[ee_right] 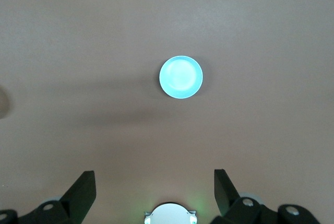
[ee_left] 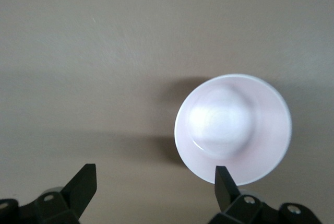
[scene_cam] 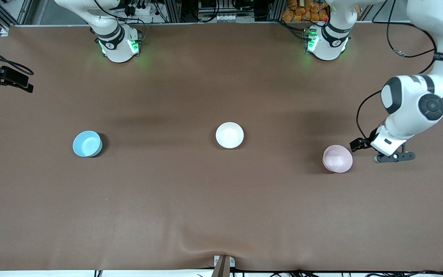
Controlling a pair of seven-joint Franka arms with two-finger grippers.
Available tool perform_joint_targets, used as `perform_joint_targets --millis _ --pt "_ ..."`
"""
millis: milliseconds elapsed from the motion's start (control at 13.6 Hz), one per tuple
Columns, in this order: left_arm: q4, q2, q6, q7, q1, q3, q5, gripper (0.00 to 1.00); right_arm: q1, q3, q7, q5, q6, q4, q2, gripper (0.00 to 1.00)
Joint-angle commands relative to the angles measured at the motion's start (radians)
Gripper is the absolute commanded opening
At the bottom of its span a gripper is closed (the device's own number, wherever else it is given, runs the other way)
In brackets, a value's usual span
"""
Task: Stack pink and blue bowls on white bowl
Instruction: 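Reach the left gripper down to the pink bowl rim and grasp it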
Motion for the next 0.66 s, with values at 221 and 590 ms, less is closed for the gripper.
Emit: perform_joint_targets --millis 221,590 --pt "-0.037 0.113 0.142 0.009 0.011 -0.025 -0.029 0.74 0.009 -0.003 0.019 -0.004 -0.005 0.020 0.014 1.00" --pt "-0.017 0.144 0.153 0.006 0.006 -0.028 -0.032 0.00 0.009 -0.003 0.019 -0.004 -0.005 0.020 0.015 1.00"
